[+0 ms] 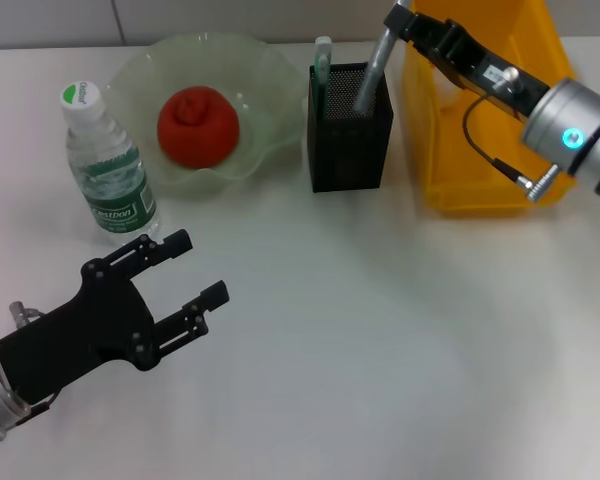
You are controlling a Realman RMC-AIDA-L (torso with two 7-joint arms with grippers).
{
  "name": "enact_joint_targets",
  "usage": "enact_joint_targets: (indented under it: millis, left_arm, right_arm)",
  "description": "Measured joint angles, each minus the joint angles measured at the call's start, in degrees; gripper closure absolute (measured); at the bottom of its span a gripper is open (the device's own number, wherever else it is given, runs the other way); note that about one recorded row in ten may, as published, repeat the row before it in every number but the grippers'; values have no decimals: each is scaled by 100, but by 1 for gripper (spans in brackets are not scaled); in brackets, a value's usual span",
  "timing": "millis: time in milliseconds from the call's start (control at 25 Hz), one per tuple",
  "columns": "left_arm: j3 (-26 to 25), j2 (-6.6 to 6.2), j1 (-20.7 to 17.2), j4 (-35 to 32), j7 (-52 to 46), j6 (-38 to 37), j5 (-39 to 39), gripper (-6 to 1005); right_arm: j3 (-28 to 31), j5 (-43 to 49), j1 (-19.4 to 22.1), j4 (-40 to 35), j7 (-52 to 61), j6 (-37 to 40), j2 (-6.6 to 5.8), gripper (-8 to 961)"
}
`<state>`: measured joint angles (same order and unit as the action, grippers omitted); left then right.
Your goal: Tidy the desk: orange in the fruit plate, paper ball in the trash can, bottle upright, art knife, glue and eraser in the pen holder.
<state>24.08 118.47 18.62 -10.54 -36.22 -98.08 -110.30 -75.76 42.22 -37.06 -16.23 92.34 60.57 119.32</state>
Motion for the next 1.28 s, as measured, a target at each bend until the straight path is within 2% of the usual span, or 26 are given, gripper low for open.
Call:
enact_joint_targets:
  millis: [440, 1280]
  left_arm:
    - [0, 1, -28, -24, 2, -37, 3, 299]
    - [-39, -17, -13, -53, -37, -54, 9, 298]
  right_arm:
    - [-56, 5, -371, -21, 92, -726, 20, 824]
    - [-70, 24, -381, -27, 14, -838, 21, 825]
